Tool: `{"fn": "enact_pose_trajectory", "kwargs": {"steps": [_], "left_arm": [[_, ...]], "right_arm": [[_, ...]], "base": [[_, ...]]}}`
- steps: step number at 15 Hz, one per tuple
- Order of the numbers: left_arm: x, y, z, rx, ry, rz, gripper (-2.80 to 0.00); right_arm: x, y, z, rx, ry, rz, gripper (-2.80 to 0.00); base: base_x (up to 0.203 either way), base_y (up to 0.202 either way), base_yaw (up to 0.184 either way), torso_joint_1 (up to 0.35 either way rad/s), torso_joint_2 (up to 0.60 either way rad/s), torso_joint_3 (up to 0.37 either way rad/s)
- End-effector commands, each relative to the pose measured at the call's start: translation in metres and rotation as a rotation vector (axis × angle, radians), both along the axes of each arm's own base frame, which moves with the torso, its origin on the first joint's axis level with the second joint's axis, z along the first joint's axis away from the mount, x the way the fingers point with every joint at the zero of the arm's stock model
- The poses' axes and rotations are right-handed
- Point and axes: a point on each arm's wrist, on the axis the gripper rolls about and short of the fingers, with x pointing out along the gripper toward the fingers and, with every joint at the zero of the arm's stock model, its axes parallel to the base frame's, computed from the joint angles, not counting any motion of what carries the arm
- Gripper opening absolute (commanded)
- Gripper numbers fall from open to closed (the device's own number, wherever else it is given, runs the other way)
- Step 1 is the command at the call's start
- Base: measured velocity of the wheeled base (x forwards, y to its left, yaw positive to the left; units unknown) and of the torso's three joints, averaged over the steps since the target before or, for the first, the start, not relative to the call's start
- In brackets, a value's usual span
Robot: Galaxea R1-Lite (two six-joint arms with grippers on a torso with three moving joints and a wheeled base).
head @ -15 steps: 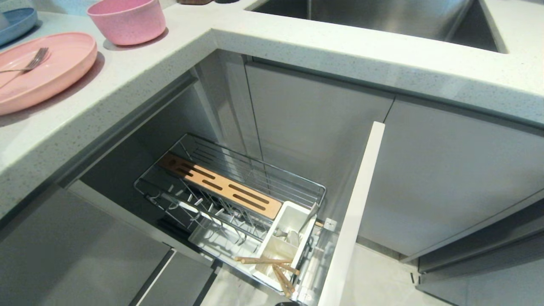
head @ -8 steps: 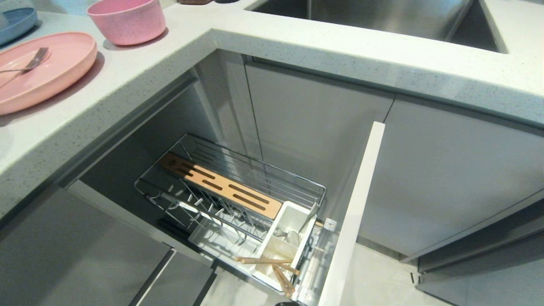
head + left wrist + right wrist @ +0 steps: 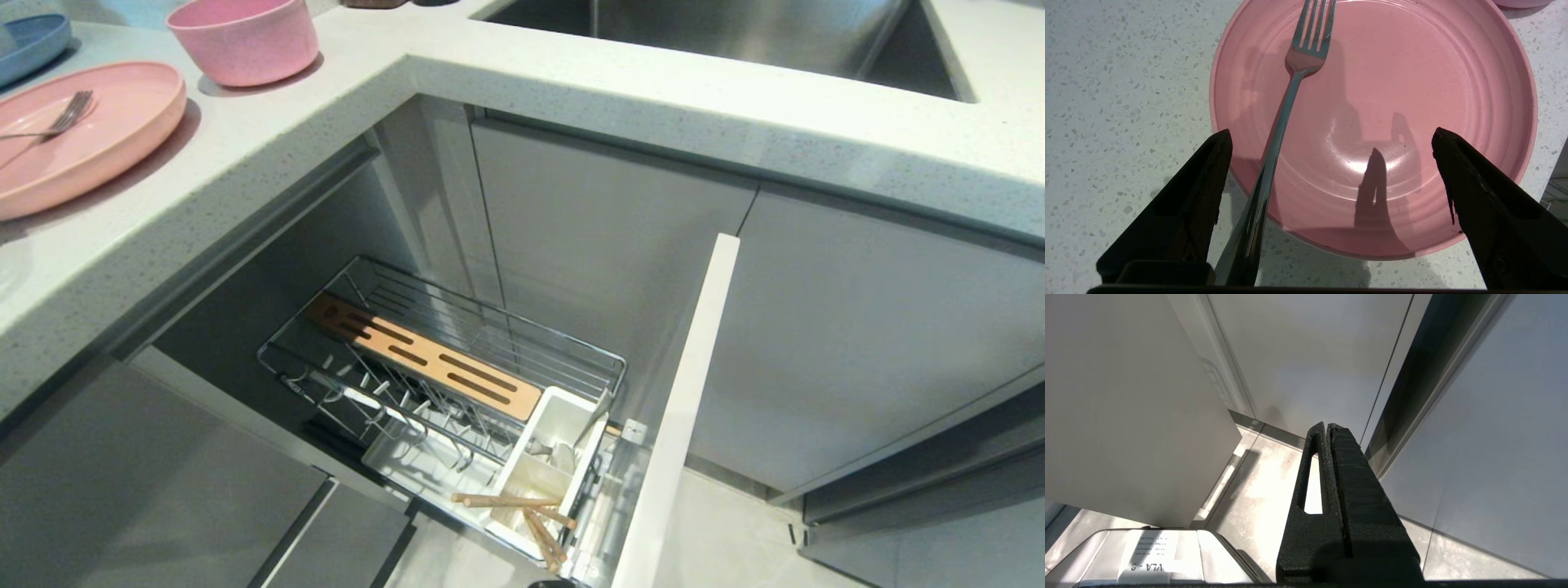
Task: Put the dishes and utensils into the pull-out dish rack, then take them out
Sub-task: Pick up the fork and place it in the cupboard
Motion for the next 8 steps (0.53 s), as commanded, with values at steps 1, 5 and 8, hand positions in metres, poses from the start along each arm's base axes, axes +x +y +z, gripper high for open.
{"fn": "enact_pose_trajectory", "kwargs": {"steps": [1, 5, 8], "left_arm": [[0.0012, 0.0006, -0.0021, -0.007, 0.012, -0.002, 0.00], [0.0037, 0.0013, -0.0064, -0.026, 0.029, -0.014, 0.00], [0.0057, 0.0009, -0.0089, -0.044, 0.036, -0.043, 0.00]], "right_arm": [[0.0001, 0.0000, -0.0005, 0.001, 0.002, 0.001, -2.80], [0.0001, 0.0000, -0.0004, 0.000, 0.001, 0.000, -2.80], [0.0001, 0.0000, -0.0004, 0.000, 0.002, 0.000, -2.80]], "base": [[0.000, 0.000, 0.000, 0.000, 0.00, 0.000], [0.000, 0.000, 0.000, 0.000, 0.00, 0.000], [0.000, 0.000, 0.000, 0.000, 0.00, 0.000]]}}
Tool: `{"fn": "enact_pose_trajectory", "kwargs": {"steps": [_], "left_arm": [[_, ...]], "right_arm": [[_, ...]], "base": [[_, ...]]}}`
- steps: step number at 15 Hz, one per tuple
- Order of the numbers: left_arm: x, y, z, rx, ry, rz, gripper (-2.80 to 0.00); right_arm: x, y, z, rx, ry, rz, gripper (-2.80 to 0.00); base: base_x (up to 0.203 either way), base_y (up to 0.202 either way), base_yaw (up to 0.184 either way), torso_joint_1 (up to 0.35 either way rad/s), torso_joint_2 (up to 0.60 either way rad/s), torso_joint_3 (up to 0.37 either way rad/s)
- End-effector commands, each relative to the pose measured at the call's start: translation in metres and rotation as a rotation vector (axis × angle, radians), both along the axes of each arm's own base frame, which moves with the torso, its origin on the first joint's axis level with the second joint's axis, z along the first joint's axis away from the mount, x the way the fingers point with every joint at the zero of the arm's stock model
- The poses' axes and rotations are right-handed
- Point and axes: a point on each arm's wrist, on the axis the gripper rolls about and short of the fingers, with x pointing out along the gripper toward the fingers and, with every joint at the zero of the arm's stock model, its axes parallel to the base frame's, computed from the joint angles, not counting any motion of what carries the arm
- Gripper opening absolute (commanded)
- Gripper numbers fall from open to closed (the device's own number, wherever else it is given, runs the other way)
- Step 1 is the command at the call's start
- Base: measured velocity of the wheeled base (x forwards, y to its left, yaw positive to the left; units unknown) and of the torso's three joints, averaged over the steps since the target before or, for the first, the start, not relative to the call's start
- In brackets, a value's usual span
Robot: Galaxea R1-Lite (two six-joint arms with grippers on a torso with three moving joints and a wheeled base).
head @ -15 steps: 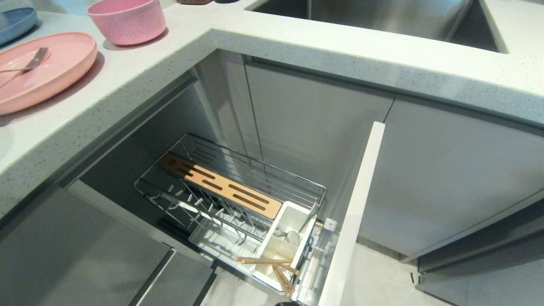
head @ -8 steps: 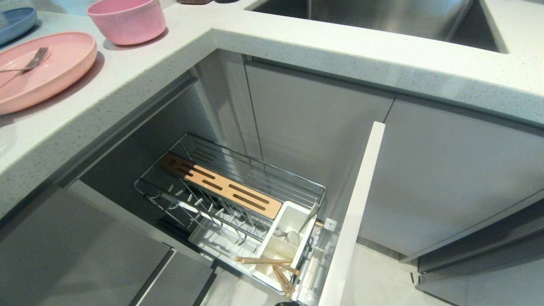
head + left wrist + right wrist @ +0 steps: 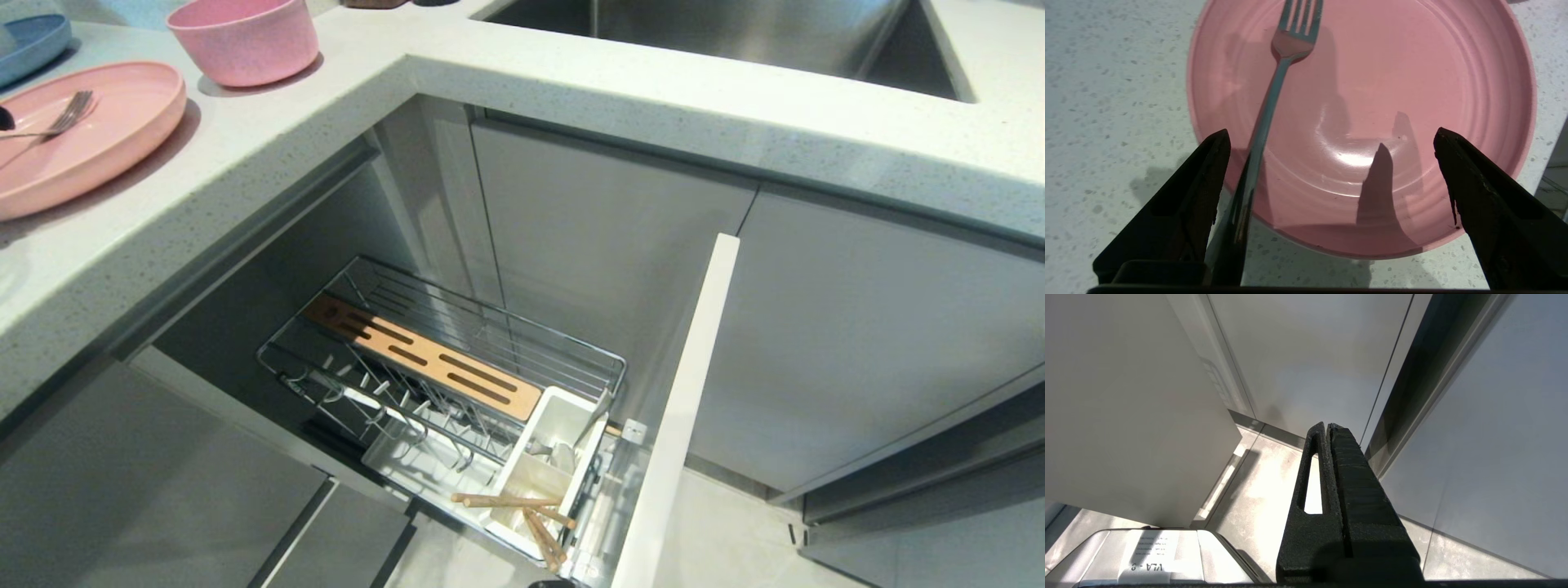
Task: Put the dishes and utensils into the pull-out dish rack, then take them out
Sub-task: Pick up the fork and place it in the cupboard
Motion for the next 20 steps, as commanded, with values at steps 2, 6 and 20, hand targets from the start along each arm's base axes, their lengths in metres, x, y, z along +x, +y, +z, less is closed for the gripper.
{"fn": "enact_pose_trajectory", "kwargs": {"steps": [2, 6, 20], "left_arm": [[0.0003, -0.0004, -0.0016, -0.009, 0.008, -0.012, 0.00], [0.0015, -0.0010, -0.0032, -0.013, 0.014, -0.019, 0.00], [0.0066, -0.0018, -0.0070, -0.020, 0.049, -0.034, 0.00]], "right_arm": [[0.0001, 0.0000, -0.0004, 0.001, 0.001, 0.001, -2.80], [0.0001, 0.0000, -0.0004, 0.000, 0.001, 0.000, -2.80], [0.0001, 0.0000, -0.0004, -0.001, 0.002, 0.001, -2.80]], "base": [[0.000, 0.000, 0.000, 0.000, 0.00, 0.000], [0.000, 0.000, 0.000, 0.000, 0.00, 0.000], [0.000, 0.000, 0.000, 0.000, 0.00, 0.000]]}}
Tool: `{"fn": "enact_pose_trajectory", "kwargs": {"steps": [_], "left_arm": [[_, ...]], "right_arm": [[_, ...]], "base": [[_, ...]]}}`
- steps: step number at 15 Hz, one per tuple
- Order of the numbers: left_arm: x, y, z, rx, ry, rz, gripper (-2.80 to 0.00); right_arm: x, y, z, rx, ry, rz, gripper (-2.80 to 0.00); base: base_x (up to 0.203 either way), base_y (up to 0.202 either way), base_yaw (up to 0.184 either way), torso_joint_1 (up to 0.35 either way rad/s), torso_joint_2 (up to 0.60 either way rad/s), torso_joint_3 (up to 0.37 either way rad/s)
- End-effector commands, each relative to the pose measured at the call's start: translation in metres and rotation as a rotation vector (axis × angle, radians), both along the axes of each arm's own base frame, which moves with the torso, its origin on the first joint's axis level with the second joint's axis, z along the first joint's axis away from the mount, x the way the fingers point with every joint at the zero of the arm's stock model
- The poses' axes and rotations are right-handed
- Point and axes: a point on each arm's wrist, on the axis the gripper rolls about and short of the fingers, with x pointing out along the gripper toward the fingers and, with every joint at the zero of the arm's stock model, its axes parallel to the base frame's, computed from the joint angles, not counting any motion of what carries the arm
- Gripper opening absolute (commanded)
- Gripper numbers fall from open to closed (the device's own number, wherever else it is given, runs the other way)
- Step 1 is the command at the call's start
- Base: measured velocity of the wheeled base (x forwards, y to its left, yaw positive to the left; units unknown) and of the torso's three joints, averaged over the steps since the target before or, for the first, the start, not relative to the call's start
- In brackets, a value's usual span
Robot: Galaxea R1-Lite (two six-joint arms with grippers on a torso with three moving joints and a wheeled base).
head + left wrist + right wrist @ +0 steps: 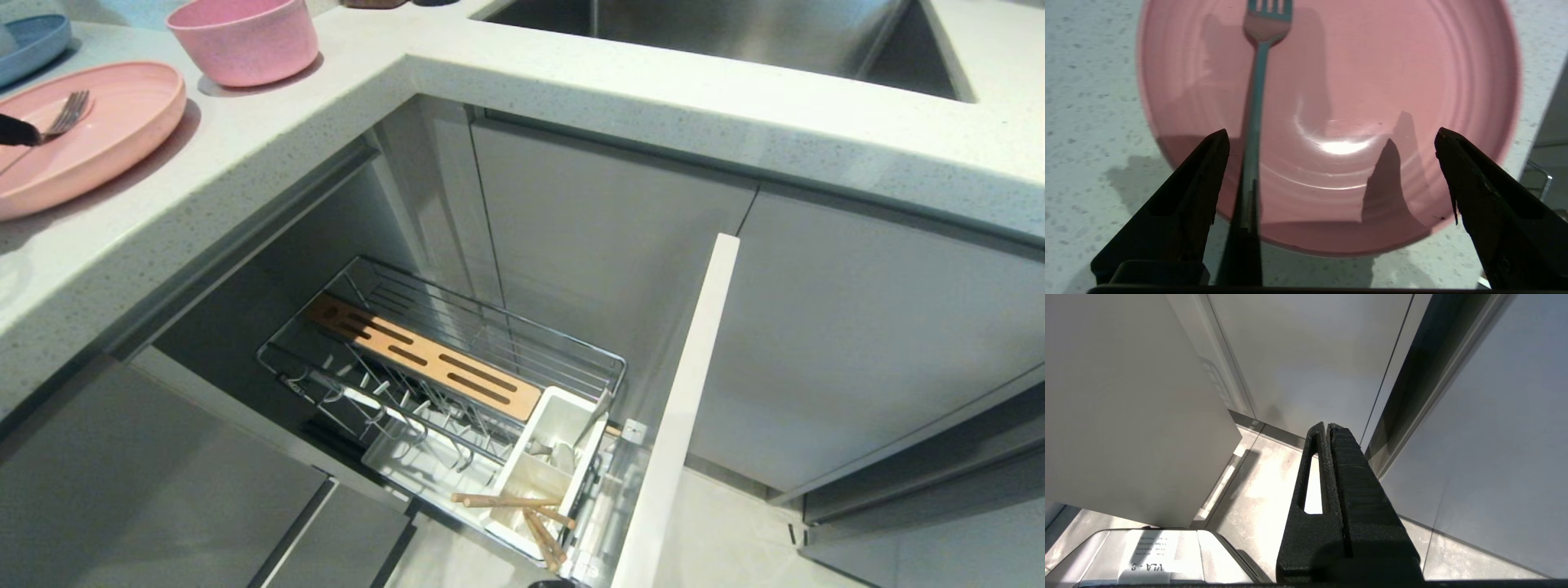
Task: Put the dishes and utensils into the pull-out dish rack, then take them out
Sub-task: Pick up the fork and place it in the cupboard
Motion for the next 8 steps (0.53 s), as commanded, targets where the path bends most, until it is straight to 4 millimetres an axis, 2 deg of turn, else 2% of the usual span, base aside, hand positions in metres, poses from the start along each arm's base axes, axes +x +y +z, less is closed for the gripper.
{"fn": "enact_pose_trajectory", "kwargs": {"steps": [1, 8], "left_arm": [[0.0030, 0.0017, -0.0015, 0.003, 0.012, 0.015, 0.00], [0.0052, 0.0025, -0.0026, 0.003, 0.018, 0.012, 0.00]], "right_arm": [[0.0001, 0.0000, -0.0003, -0.001, 0.001, 0.000, -2.80], [0.0001, 0.0000, -0.0004, 0.000, 0.002, 0.001, -2.80]], "base": [[0.000, 0.000, 0.000, 0.000, 0.00, 0.000], [0.000, 0.000, 0.000, 0.000, 0.00, 0.000]]}}
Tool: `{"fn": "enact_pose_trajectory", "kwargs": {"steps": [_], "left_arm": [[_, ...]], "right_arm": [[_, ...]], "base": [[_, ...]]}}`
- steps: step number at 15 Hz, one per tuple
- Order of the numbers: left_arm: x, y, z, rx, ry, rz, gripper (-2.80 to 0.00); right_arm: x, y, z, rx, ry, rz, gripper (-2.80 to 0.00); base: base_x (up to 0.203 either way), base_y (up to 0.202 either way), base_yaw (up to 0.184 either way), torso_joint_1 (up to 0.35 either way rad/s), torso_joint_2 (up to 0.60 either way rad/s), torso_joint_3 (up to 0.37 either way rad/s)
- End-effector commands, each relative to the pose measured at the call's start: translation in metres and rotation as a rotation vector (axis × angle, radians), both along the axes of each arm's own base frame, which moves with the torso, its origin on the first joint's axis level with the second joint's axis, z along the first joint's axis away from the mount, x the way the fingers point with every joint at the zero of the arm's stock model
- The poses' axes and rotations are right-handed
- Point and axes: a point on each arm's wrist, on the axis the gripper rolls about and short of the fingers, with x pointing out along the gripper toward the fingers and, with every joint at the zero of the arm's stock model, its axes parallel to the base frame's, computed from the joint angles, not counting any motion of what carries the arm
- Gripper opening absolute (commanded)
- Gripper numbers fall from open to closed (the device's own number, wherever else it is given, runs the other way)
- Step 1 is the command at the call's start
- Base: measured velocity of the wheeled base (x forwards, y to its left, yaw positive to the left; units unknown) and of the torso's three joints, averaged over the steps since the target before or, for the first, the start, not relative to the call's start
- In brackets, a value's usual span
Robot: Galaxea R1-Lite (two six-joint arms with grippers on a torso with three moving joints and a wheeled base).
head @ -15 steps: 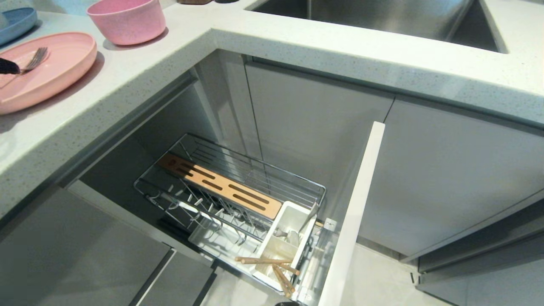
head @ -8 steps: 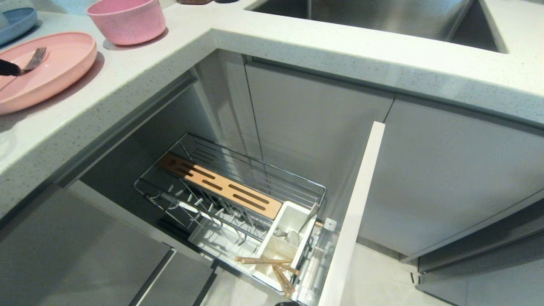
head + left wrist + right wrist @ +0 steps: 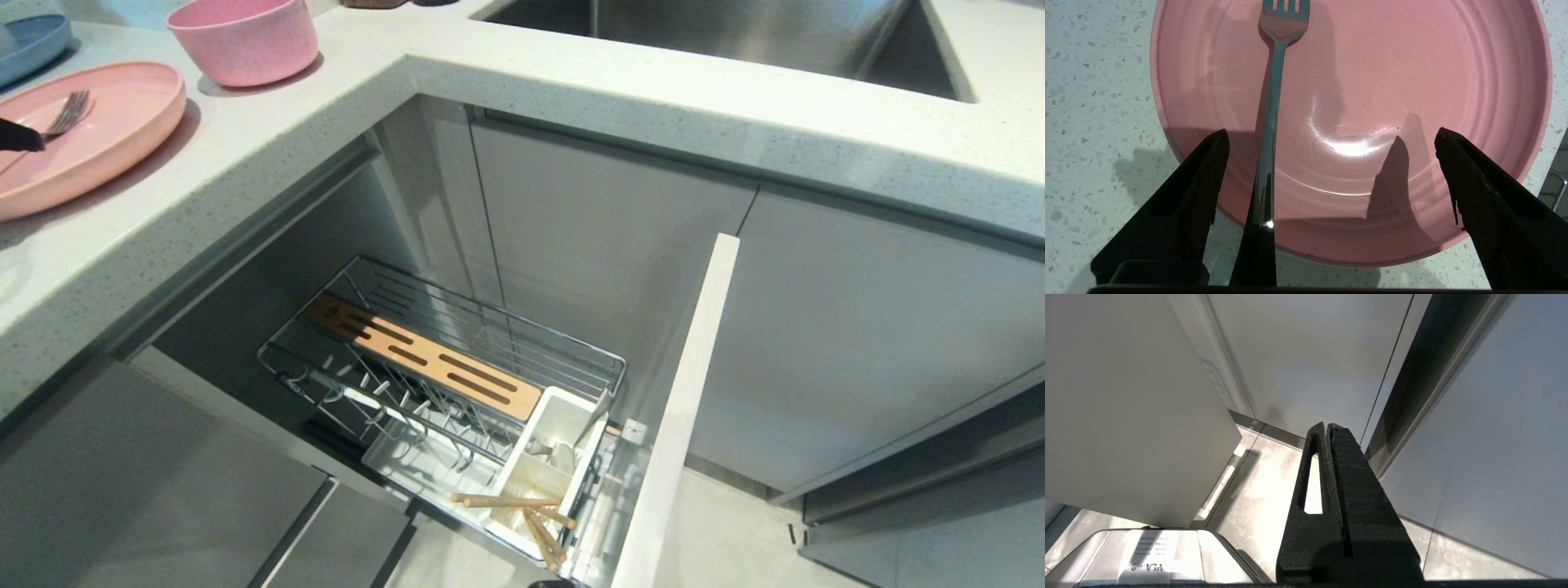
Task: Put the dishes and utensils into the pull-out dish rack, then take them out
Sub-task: Pick up the fork and place it in the cupboard
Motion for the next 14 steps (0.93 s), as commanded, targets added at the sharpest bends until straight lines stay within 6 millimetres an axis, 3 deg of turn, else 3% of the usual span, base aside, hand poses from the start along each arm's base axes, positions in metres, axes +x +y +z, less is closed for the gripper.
{"fn": "enact_pose_trajectory", "kwargs": {"steps": [1, 7, 8, 14], "left_arm": [[0.0011, -0.0008, -0.0011, -0.003, 0.007, -0.010, 0.00], [0.0039, -0.0006, -0.0028, 0.014, 0.016, -0.023, 0.00], [0.0038, -0.0006, -0.0027, 0.013, 0.015, -0.022, -2.80], [0.0036, -0.0006, -0.0023, 0.012, 0.014, -0.021, -2.80]], "right_arm": [[0.0001, 0.0000, -0.0004, 0.000, 0.001, 0.000, -2.80], [0.0001, 0.0000, -0.0005, 0.000, 0.002, 0.000, -2.80], [0.0001, 0.0000, -0.0004, 0.000, 0.001, 0.001, -2.80], [0.0001, 0.0000, -0.0004, 0.001, 0.002, 0.000, -2.80]], "base": [[0.000, 0.000, 0.000, 0.000, 0.00, 0.000], [0.000, 0.000, 0.000, 0.000, 0.00, 0.000], [0.000, 0.000, 0.000, 0.000, 0.00, 0.000], [0.000, 0.000, 0.000, 0.000, 0.00, 0.000]]}}
